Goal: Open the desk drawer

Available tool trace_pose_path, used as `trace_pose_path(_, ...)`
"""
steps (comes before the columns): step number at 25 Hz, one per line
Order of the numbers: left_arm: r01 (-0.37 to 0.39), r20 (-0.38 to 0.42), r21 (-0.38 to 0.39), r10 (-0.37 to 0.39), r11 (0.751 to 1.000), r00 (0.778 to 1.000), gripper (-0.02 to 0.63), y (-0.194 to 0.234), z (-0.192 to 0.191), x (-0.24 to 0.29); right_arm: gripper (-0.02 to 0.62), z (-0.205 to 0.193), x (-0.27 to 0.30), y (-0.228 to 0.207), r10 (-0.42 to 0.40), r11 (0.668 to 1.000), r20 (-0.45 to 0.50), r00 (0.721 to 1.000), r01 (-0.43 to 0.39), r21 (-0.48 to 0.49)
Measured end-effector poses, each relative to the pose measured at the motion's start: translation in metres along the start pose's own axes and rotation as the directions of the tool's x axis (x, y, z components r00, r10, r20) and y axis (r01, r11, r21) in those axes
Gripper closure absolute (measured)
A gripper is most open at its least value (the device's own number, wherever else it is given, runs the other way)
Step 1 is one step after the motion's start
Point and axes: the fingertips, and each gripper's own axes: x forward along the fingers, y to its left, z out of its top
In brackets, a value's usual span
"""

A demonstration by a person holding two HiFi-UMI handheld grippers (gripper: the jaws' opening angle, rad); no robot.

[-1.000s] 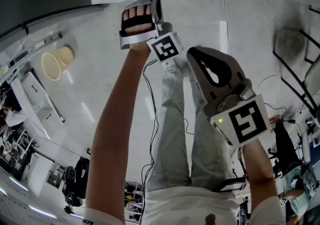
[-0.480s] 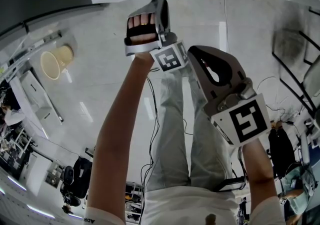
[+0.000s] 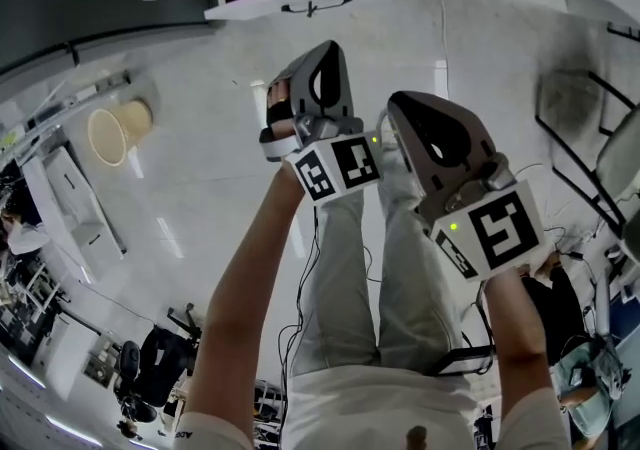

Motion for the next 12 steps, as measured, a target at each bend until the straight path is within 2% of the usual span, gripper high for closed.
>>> trace_pose_path(2,0.024,0.032,-0.101,-0.021,0.995,0.999,0.598,0.008,0.017,-0.023,0.568,0.011,-0.009,0.000,-0.010,1.000,0.010,1.000,0.011,-0.010)
trace_pose_path(4,0.063,0.082,-0.196,-0.048,0.979,0.996,0.598,0.017,0.040,-0.048,0.568,0.023,-0.022,0.000,-0.017,1.000,0.023,1.000,0.018,-0.006)
trace_pose_path(6,0.112,0.138,-0.278,-0.076,0.954,0.987,0.598,0.028,0.061,-0.070,0.568,0.036,-0.035,0.001,-0.021,1.000,0.038,0.999,0.020,0.017)
trace_pose_path(8,0.164,0.192,-0.359,-0.099,0.919,0.976,0.598,0.042,0.076,-0.091,0.568,0.053,-0.047,0.005,-0.026,0.999,0.060,0.998,0.024,0.036)
trace_pose_path(12,0.209,0.273,-0.449,-0.089,0.869,0.958,0.598,0.071,0.103,-0.138,0.568,0.089,-0.074,0.016,-0.054,0.998,0.119,0.991,0.051,0.024)
